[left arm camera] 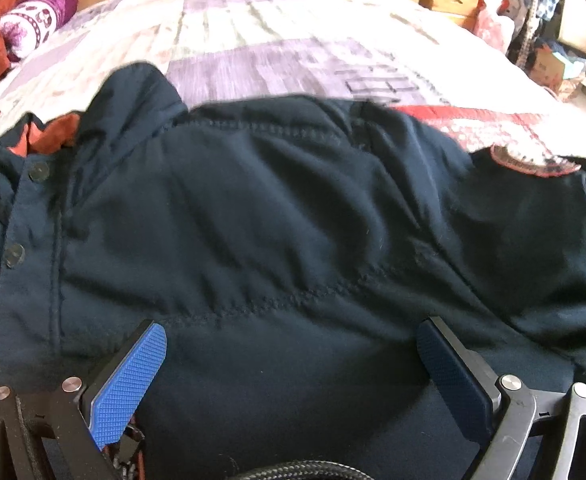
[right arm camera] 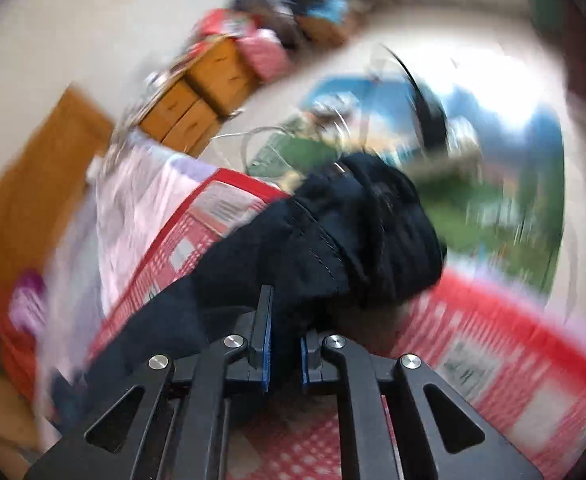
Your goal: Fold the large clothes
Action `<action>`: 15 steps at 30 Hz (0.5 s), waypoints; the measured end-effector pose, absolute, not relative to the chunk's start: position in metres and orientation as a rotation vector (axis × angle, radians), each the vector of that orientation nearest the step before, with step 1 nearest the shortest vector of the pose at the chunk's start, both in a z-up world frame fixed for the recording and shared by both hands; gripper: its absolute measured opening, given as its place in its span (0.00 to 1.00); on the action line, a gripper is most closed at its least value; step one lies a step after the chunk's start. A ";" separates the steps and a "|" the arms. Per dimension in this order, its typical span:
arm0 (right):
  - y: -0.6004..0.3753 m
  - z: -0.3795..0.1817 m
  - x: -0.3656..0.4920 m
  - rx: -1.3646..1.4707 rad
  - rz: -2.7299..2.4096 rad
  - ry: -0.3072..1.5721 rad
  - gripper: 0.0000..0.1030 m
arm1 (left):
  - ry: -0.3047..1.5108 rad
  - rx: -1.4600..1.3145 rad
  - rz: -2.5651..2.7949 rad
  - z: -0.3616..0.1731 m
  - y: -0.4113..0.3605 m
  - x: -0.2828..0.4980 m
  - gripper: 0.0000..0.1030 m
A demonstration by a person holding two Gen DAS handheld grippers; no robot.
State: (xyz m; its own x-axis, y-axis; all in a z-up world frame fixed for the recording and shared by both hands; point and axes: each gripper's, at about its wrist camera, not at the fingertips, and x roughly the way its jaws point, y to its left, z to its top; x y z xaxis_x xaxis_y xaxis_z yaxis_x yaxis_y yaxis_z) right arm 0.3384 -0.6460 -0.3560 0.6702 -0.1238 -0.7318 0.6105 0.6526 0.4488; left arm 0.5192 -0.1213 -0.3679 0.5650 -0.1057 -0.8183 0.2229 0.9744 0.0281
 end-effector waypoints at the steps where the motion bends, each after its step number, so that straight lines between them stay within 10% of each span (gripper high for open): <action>1: -0.647 -0.347 0.337 0.728 -0.454 0.715 0.09 | 0.936 0.127 -0.187 -0.363 -0.121 0.519 1.00; 15: -0.640 -0.326 0.267 0.639 -0.501 0.721 0.08 | 1.077 0.167 -0.048 -0.385 -0.115 0.592 1.00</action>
